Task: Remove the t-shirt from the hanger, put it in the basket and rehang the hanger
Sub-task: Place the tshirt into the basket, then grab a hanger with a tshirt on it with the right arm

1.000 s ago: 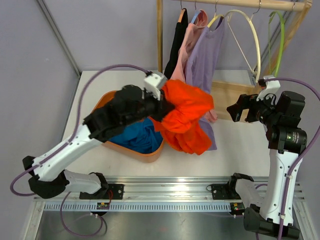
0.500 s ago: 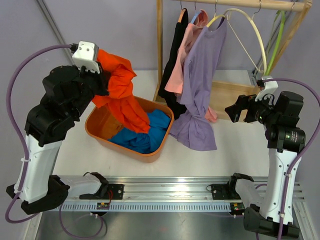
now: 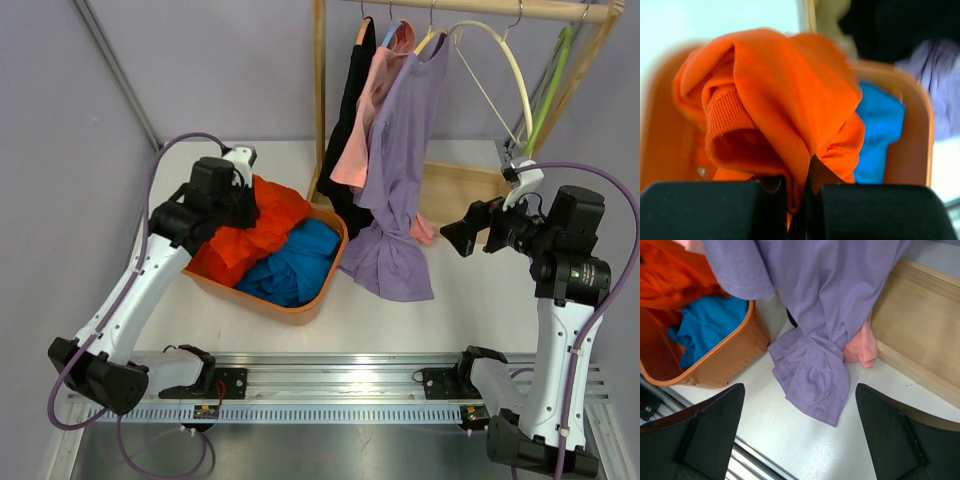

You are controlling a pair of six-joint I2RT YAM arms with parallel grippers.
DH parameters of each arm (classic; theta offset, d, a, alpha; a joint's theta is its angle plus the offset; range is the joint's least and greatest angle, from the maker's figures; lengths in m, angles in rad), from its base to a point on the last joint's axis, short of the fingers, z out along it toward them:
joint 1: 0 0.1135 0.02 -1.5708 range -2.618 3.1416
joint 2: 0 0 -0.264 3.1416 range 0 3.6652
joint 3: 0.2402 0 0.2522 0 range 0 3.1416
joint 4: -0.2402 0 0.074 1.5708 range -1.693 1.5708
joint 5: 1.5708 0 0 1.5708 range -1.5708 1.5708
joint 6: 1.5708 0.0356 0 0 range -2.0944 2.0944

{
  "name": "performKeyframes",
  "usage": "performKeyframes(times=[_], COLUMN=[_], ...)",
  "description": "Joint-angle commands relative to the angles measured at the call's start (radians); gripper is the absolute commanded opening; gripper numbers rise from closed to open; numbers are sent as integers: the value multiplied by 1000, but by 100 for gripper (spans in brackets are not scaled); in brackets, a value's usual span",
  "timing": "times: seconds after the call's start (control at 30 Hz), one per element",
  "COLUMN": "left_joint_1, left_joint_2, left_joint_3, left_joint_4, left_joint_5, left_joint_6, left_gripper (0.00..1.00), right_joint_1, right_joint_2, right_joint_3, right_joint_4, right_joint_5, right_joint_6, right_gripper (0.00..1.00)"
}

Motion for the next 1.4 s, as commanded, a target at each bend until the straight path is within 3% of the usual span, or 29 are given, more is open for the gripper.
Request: performKeyframes(times=[0.0, 0.1, 0.13, 0.23, 0.27, 0.33, 0.37, 0.4, 0.57, 0.73, 0.93, 1.1, 1.23, 1.37], left_joint_1=[15, 34, 49, 86, 90, 95, 95, 95, 97, 97, 97, 97, 97, 97], left_joint_2=[-62, -94, -114, -142, -162, -179, -195, -205, -240, -260, -287, -321, -353, -367], left_joint_3=[-135, -268, -296, -346, -349, -315, -295, -274, -108, -36, -45, -77, -137, -163], left_joint_4=[141, 164, 166, 163, 160, 141, 135, 126, 118, 120, 121, 121, 157, 178], left_joint_5=[127, 126, 129, 155, 158, 156, 149, 137, 126, 156, 170, 167, 175, 175], left_joint_6=[-103, -145, -154, -176, -177, -168, -168, -166, -188, -191, -209, -229, -260, -280], left_gripper=[0, 7, 20, 34, 55, 76, 95, 99, 99, 99, 99, 99, 99, 99], right_joint_1=[-3, -3, -3, -3, -3, -2, -3, -3, 3, 64, 312, 394, 446, 497], right_joint_2=[-29, -21, -6, 31, 43, 81, 95, 111, 229, 330, 454, 583, 702, 787], right_joint_3=[19, 39, 59, 118, 140, 209, 232, 255, 424, 553, 697, 862, 1016, 1099], right_joint_4=[-38, -67, -85, -116, -122, -135, -133, -124, -103, -25, 63, 104, 128, 151], right_joint_5=[-137, -180, -196, -218, -239, -278, -293, -307, -359, -320, 20, 249, 523, 661], right_joint_6=[-77, -97, -106, -115, -120, -105, -95, -82, 62, 208, 406, 460, 530, 554], right_gripper=[100, 99, 99, 99, 100, 99, 99, 99, 98, 97, 94, 92, 92, 93])
